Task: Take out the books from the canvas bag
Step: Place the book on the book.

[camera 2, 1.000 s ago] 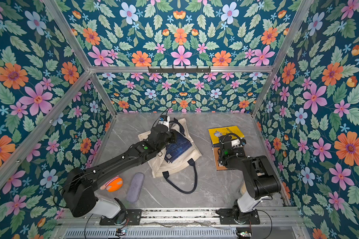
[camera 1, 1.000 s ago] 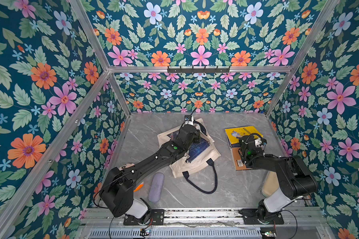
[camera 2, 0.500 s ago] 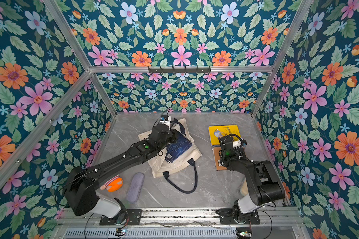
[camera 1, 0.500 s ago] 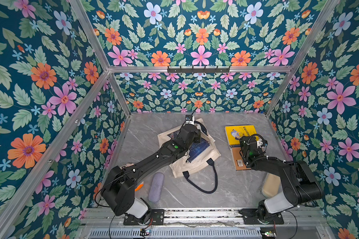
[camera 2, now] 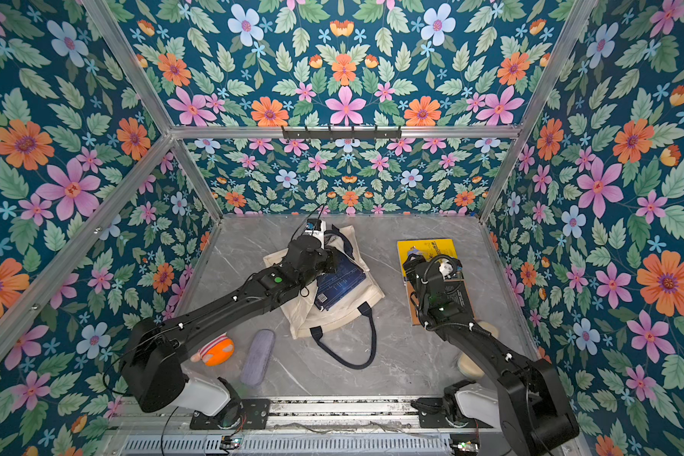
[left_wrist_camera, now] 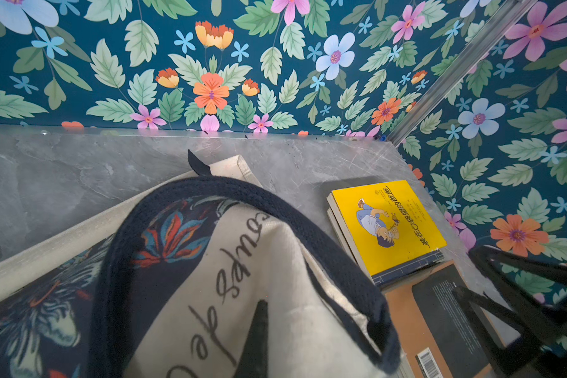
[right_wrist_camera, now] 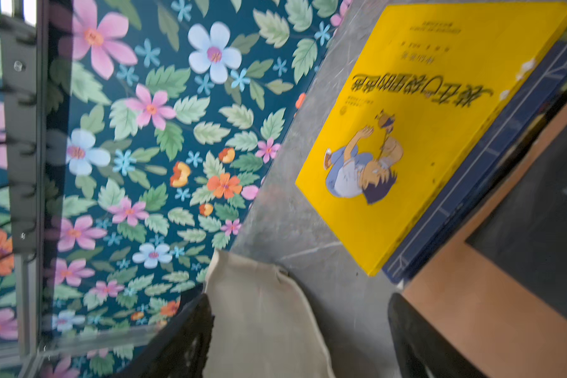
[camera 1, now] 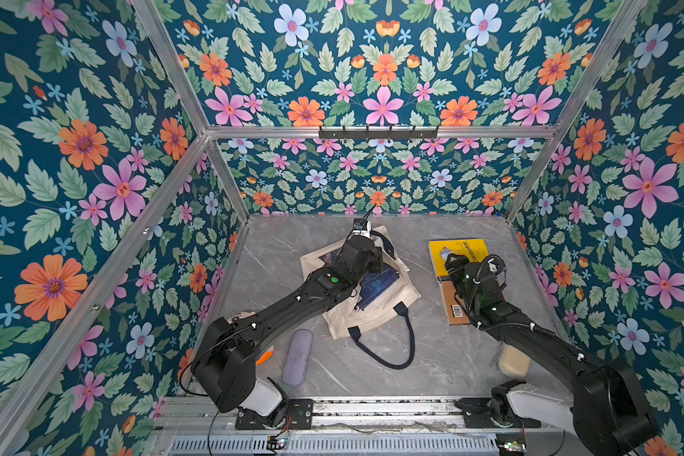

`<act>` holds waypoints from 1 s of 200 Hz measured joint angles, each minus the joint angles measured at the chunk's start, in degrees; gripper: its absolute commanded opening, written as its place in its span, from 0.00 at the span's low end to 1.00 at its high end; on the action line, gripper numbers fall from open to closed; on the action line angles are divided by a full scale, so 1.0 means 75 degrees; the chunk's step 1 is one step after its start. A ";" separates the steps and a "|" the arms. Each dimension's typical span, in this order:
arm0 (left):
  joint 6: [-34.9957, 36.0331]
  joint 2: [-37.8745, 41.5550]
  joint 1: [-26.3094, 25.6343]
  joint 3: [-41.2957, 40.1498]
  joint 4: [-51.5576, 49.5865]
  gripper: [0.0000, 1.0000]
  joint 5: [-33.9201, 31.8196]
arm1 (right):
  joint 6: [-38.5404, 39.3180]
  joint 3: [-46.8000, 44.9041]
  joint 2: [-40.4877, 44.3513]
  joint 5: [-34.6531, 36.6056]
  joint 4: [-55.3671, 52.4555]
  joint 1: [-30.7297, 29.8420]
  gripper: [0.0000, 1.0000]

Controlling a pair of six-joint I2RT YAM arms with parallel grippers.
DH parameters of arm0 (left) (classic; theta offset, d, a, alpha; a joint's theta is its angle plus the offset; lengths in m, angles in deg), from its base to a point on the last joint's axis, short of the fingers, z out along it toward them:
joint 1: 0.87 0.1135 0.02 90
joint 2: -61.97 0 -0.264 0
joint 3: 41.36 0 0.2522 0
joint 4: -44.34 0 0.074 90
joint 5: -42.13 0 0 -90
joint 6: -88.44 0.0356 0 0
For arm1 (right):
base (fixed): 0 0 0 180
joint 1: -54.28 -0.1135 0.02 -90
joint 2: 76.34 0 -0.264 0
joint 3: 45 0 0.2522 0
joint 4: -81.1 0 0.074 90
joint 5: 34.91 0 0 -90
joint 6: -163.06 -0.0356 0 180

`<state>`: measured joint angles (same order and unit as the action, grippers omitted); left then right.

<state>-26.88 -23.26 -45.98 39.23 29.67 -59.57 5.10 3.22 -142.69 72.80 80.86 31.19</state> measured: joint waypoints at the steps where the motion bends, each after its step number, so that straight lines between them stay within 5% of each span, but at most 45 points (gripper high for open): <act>1: 0.0000 0.0003 0.0000 -0.0003 0.0003 0.00 0.0009 | 0.0012 -0.0006 0.0015 0.0009 -0.0006 -0.0032 0.88; 99: 0.0254 0.0251 0.0000 -0.0154 0.0289 0.00 0.0784 | 0.0344 -0.0501 -0.0096 0.1137 0.0149 -0.4558 0.87; 200: -0.0044 0.0933 0.0000 -0.1204 0.1617 0.00 0.0970 | -0.0274 0.0627 -0.3066 0.0828 0.1833 -0.5362 0.83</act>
<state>-27.21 -16.26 -45.98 30.21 41.80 -52.29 3.04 7.92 -165.68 79.01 94.60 -9.03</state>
